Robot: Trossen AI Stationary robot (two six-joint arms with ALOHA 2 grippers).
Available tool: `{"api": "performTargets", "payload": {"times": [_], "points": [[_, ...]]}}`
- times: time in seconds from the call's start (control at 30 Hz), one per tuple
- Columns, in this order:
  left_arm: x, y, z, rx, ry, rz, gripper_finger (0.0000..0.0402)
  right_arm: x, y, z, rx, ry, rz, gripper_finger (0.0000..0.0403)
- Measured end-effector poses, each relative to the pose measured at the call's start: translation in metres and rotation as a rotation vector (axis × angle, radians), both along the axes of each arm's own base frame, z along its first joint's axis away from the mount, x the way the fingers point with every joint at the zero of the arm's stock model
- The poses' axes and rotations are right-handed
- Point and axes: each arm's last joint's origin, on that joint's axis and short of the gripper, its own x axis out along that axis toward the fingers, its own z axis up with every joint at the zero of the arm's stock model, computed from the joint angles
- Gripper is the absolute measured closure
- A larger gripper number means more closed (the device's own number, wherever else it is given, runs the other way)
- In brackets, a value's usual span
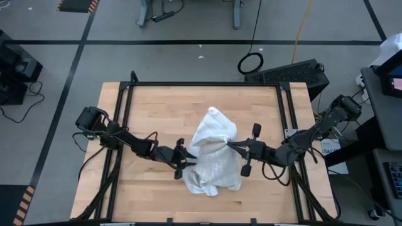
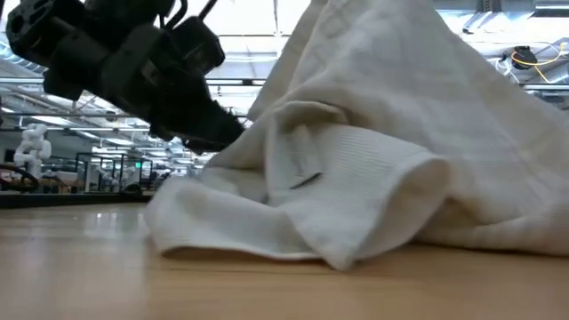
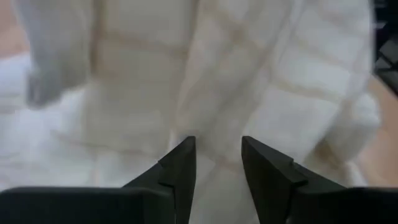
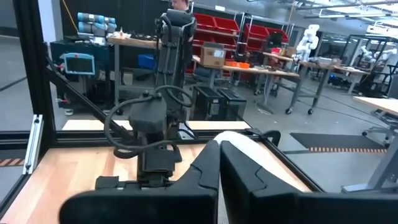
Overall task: Roll towel
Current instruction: Fold the white towel
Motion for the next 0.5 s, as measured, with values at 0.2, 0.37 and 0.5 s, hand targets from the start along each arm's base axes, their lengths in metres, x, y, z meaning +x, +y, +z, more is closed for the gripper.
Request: {"api": "performTargets", "payload": {"times": [0.2,0.37,0.5], "points": [[0.009,0.006,0.007,0.026,-0.028,0.021,0.0261,0.001,-0.001,-0.001,0.0,0.003,-0.004,0.0403],[0.02,0.009,0.005,0.063,-0.026,0.024,0.0201,0.002,-0.001,-0.001,0.006,0.003,-0.007,0.0403],[0.036,0.0,0.001,0.134,-0.052,-0.132,0.0184,0.002,-0.001,-0.002,0.001,0.011,-0.007,0.0403]]}}
